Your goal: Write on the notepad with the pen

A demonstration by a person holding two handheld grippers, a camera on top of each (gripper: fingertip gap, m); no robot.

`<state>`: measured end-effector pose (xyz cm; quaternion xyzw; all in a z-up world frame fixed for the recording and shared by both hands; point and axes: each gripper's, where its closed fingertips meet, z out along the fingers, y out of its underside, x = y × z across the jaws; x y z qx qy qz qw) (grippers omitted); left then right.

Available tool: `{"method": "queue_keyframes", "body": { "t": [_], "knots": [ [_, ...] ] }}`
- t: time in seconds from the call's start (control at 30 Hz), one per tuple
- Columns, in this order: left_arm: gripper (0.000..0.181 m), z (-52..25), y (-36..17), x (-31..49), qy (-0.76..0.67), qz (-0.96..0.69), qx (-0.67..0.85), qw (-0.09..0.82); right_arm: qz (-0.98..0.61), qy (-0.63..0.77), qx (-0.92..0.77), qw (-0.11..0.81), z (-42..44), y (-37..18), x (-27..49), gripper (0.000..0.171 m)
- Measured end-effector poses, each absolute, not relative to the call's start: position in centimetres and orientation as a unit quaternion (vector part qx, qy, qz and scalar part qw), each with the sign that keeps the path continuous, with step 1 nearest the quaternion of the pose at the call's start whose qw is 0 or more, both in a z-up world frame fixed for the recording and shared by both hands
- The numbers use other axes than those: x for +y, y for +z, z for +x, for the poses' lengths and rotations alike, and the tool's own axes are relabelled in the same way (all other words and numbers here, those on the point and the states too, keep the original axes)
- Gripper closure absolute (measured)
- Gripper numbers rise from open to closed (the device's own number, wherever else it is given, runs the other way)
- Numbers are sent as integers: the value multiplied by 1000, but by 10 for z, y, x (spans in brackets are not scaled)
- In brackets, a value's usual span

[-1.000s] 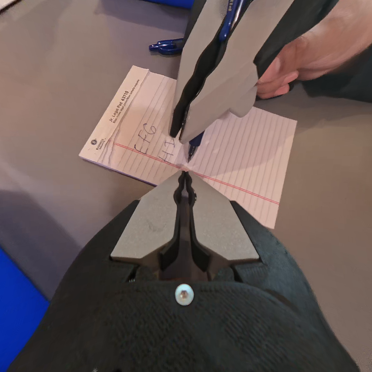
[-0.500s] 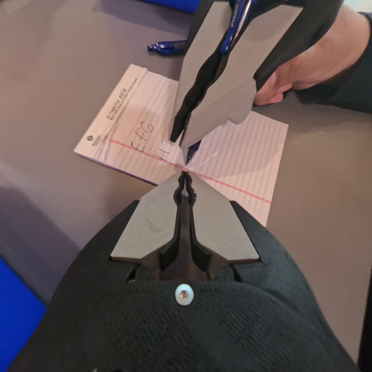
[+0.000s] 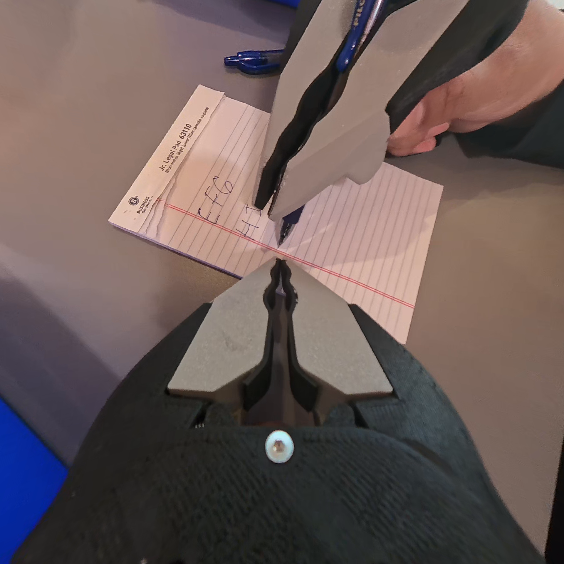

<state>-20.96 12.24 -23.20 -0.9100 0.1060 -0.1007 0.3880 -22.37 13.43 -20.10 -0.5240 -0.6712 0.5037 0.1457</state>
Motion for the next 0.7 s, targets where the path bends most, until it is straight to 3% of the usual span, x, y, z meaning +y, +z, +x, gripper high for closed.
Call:
{"method": "queue_keyframes", "body": {
  "t": [0.03, 0.7],
  "knots": [
    [181, -210, -232, 122, -104, -910, 103, 388, -524, 503, -672, 144, -224, -201, 134, 165],
    [181, -209, -232, 123, -109, -909, 99, 390, -526, 514, -668, 110, -218, -203, 134, 165]
  ]
}}
